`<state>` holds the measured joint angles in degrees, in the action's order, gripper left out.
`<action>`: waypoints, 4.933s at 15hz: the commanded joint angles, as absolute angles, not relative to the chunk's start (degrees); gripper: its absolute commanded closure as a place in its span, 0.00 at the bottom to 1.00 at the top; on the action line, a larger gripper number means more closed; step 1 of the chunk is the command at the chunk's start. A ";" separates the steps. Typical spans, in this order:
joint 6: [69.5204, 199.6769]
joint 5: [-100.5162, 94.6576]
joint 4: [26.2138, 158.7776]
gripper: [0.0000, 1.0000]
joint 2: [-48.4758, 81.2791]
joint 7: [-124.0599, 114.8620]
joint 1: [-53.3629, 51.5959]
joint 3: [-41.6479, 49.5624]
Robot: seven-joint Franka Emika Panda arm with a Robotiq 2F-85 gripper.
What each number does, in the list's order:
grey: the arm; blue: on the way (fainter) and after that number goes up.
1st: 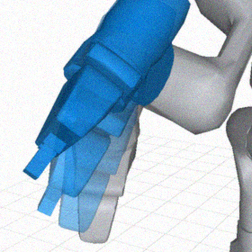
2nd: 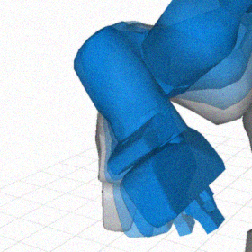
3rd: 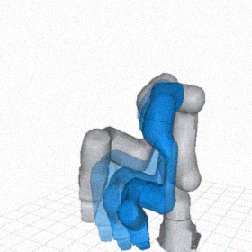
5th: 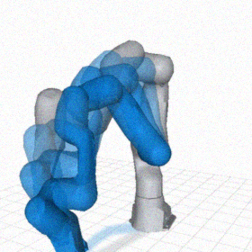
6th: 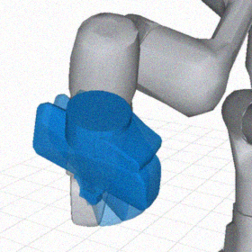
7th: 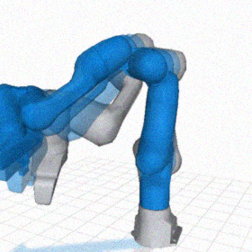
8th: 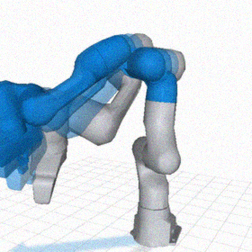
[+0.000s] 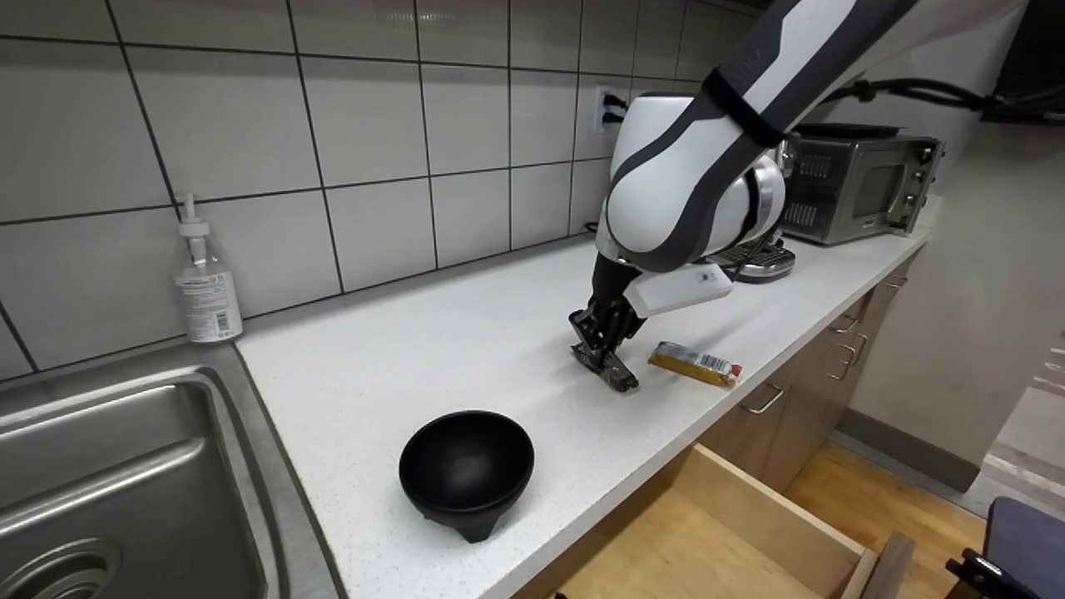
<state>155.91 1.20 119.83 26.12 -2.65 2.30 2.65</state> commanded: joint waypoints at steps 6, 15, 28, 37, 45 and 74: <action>157.18 1.91 127.52 0.96 19.23 -2.98 1.51 1.79; 159.45 2.91 139.59 0.96 10.50 -6.97 -1.26 0.89; 160.31 -11.59 154.67 0.96 -2.49 -33.05 -7.03 -0.34; 158.51 -14.30 158.51 0.96 -2.72 -46.83 -6.57 -4.34; 159.97 -14.35 157.54 0.96 2.80 -52.00 -6.10 -2.95; 154.99 -19.94 149.75 0.00 -3.19 -31.29 4.24 1.21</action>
<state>157.33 -19.14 153.25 -4.91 -36.70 1.96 0.48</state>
